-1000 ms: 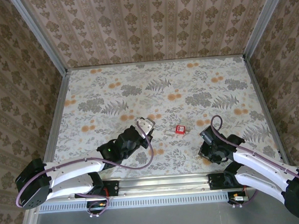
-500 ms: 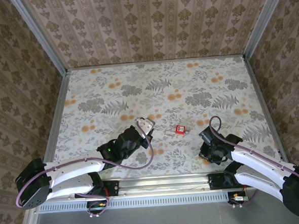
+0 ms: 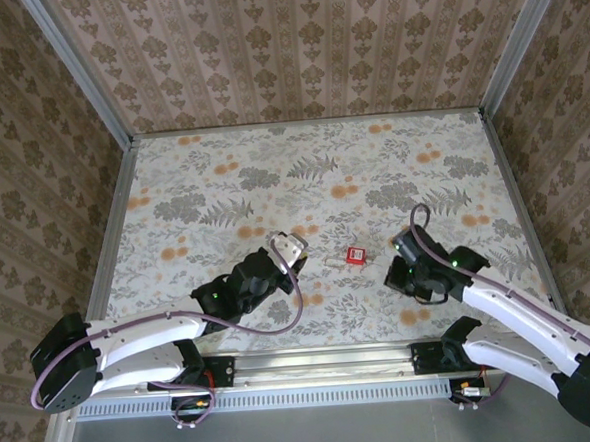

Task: Unlock with the key

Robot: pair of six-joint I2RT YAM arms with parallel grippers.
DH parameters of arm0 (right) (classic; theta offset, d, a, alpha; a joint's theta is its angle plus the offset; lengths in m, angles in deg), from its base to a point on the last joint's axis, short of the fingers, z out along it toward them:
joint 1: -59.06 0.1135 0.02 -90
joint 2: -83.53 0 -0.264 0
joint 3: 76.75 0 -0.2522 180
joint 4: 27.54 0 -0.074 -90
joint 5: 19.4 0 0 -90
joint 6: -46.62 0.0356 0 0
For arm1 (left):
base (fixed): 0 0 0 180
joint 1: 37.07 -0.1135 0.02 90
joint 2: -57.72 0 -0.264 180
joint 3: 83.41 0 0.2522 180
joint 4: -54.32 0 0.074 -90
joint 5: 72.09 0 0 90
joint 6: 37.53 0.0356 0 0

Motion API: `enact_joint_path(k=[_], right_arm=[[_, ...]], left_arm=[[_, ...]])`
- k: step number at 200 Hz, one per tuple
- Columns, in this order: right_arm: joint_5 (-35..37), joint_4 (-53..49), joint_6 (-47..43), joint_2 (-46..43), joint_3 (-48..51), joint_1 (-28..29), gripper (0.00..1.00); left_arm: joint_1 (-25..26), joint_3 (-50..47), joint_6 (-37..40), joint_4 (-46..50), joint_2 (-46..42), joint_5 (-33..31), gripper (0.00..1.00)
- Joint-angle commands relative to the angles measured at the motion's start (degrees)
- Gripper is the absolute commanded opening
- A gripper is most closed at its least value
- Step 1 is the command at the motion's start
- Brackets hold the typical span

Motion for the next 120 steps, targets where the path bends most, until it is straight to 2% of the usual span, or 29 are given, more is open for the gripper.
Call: enact_joint_path(k=[1,52,108,120], right_arm=[[2.21,-4.13,-7.66,2.71,-8.73,0.47,0.00],[2.40,-6.36,-12.69,10.13,-26.37,1.97,0.00],[-0.36,-5.11,-13.34,14.17,-37.03,5.66,0.00],[-1.07,-4.42,-13.13,14.28,-37.75,6.45,0.00]], left_arm=[[0.33,1.80,2.27,-0.26,-2.01,3.84,0.27],[0.40,2.24,6.26,-0.98,-4.56,12.88,0.49],[0.42,4.01,7.77,-9.18,-1.93,23.16,0.51],[0.42,4.31,8.97,-12.91,-0.23,24.71,0.55]])
